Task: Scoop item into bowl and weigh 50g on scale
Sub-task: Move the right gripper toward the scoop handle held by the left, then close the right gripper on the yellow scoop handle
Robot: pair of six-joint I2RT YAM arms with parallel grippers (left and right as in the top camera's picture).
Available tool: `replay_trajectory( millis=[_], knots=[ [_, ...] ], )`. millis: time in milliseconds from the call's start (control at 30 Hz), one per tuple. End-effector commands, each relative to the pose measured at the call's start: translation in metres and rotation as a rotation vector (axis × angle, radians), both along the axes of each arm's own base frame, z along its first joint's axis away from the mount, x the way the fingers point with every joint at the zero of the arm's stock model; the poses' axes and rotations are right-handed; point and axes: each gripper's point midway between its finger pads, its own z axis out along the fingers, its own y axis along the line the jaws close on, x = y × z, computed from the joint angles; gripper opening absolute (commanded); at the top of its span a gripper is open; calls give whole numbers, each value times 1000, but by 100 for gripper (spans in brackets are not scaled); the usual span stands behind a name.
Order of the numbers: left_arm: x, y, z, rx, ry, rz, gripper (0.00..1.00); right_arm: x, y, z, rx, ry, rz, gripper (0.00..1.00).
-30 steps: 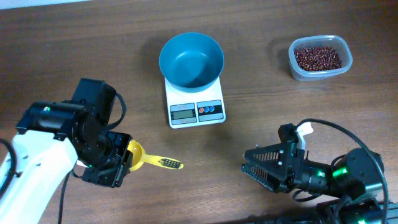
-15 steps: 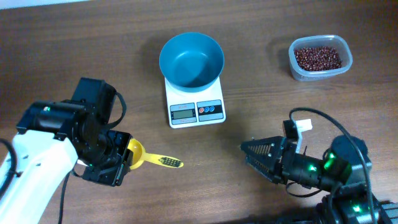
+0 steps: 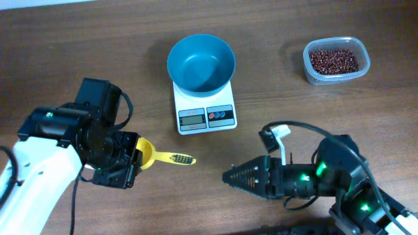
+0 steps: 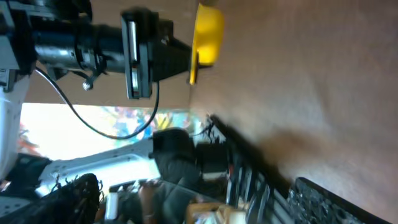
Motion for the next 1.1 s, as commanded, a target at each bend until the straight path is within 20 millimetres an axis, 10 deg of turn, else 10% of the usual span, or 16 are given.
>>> replay_trajectory(
  millis=[0,400,1067],
  knots=[
    [-5,-12,3,-56,14,7,0,19,7,14,-6,-96,-134,99],
    [-10,-58,5,-95,-38,-123,0,33,9,1,-76,-112,-259,68],
    [-24,-102,7,-98,-88,-141,0,28,17,3,-37,-55,-219,46]
  ],
)
